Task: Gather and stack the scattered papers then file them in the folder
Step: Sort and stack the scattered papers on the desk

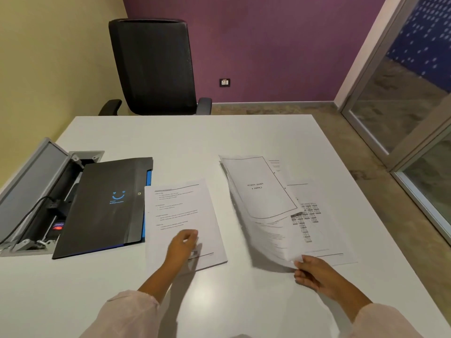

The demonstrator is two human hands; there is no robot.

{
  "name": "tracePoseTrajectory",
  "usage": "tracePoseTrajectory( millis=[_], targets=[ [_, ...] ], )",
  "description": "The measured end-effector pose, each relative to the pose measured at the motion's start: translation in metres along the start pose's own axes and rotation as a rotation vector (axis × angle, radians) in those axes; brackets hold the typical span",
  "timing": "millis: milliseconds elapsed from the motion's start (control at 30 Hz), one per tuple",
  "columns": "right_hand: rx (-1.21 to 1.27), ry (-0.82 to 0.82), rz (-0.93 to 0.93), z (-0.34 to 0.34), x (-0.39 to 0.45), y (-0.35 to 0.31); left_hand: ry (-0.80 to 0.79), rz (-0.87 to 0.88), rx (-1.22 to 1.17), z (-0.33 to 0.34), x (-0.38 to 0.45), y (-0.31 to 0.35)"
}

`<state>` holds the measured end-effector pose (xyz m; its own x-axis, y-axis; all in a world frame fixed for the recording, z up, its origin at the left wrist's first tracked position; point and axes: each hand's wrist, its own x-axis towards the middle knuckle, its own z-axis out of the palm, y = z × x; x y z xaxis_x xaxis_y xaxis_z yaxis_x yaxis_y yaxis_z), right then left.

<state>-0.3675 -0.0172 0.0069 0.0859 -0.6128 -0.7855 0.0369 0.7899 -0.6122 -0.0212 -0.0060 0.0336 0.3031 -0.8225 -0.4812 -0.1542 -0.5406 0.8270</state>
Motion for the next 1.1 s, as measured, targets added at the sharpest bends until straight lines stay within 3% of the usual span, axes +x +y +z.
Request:
tracePoseTrajectory(
  millis=[200, 333, 467, 567, 700, 767, 833, 933, 1100],
  targets=[
    [-0.243, -0.214, 0.105, -0.001, -0.004, -0.008, -0.271, -0.320, -0.174, 0.025, -0.011, 0.011],
    [-0.581, -0.297, 0.129, 0.013, 0.000, -0.017, -0.237, -0.310, -0.036, 0.032, -0.004, 0.006],
    [-0.906, -0.179, 0.183, 0.027, 0.006, -0.037, -0.304, -0.348, -0.022, 0.036, -0.010, 0.010],
    [-1.302, -0.152, 0.271, 0.034, 0.002, -0.055, -0.341, -0.349, 0.015, 0.040, -0.013, 0.013],
    [-1.416, 0.156, 0.114, 0.022, 0.019, -0.079, -0.311, -0.335, 0.022, 0.036, -0.011, 0.013],
    [-1.282, 0.310, -0.061, 0.012, 0.033, -0.089, -0.291, -0.332, -0.012, 0.031, -0.010, 0.012],
    [-0.942, 0.423, -0.185, 0.007, 0.045, -0.097, -0.295, -0.342, -0.074, 0.027, -0.009, 0.010],
    [-0.516, 0.457, -0.162, -0.002, 0.057, -0.100, -0.346, -0.373, -0.164, 0.021, -0.014, 0.010],
    [-0.352, 0.437, -0.135, -0.001, 0.068, -0.095, -0.422, -0.373, -0.229, 0.006, -0.024, 0.013]
  ],
)
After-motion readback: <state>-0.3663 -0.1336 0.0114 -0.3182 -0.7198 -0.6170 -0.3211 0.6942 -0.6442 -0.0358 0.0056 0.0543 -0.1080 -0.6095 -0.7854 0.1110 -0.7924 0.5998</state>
